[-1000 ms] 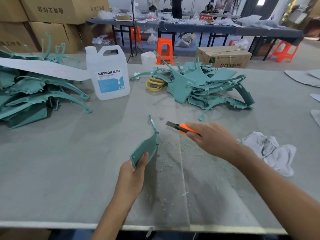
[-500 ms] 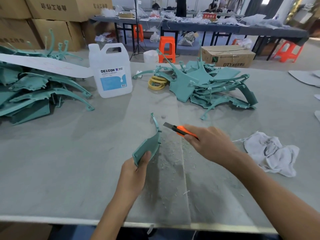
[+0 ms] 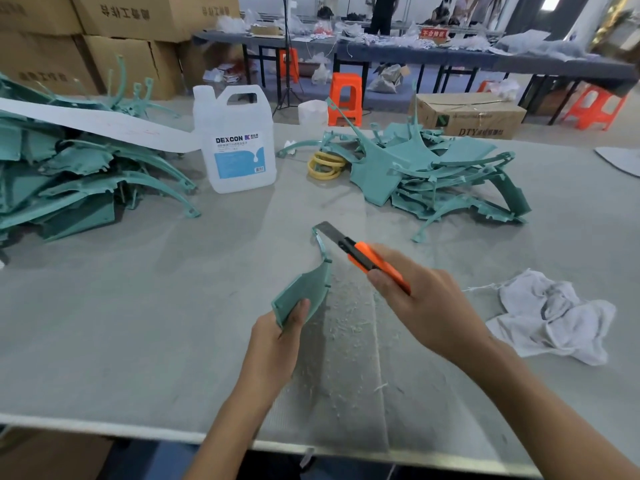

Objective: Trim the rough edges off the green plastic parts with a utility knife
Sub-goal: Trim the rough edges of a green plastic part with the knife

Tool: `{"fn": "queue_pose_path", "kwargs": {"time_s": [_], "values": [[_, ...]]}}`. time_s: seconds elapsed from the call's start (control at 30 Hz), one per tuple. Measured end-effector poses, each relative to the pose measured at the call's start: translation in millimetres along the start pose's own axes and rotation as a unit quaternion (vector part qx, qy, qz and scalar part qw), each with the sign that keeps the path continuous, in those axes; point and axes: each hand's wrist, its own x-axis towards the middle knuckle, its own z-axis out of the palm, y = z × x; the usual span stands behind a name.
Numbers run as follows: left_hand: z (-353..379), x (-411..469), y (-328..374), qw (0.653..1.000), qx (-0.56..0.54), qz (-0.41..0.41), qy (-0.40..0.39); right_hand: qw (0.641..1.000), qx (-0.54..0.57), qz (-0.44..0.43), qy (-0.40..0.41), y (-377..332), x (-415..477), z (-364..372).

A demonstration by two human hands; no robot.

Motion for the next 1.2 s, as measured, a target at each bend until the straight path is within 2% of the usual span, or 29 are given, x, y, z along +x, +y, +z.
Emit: {"fn": "queue_pose_path", "kwargs": {"time_s": [0.13,0.23,0.37,0.53,0.6,0.7,0.87,0.93,1.07,1.2], "values": [[1,2,-7,1.0,0.021,0.004,-0.008,0.998,0.034,-0.043,-0.025,-32,-35,27],[0,5,-14,0.998,0.053,0.005,-0.014,0.998,0.025,-0.049,-0.04,-43,-47,43],[0,5,-13,0.999,0.032,-0.005,-0.019,0.997,-0.002,-0.073,-0.028,-48,-46,41],[0,1,-6,1.0,0.017,-0.007,0.0,0.999,-0.035,0.023,0.011,-12,-25,20],[1,1,-7,1.0,0.027,0.0,0.0,1.0,-0.003,0.001,0.014,-19,-33,18],[0,2,-9,0.999,0.052,0.009,-0.005,0.998,0.004,-0.058,-0.035,-39,-50,29],[0,2,-6,1.0,0.006,-0.02,0.002,1.0,-0.003,0.022,-0.013,-11,-29,27],[0,2,-6,1.0,0.004,-0.012,0.001,1.0,0.024,0.01,0.011,-19,-33,24],[0,2,-8,1.0,0.021,0.0,-0.005,0.998,0.004,-0.048,-0.041,-34,-41,31],[-1,6,-8,0.998,-0.051,-0.033,0.017,0.999,-0.015,0.039,-0.017,-7,-23,34]]}}
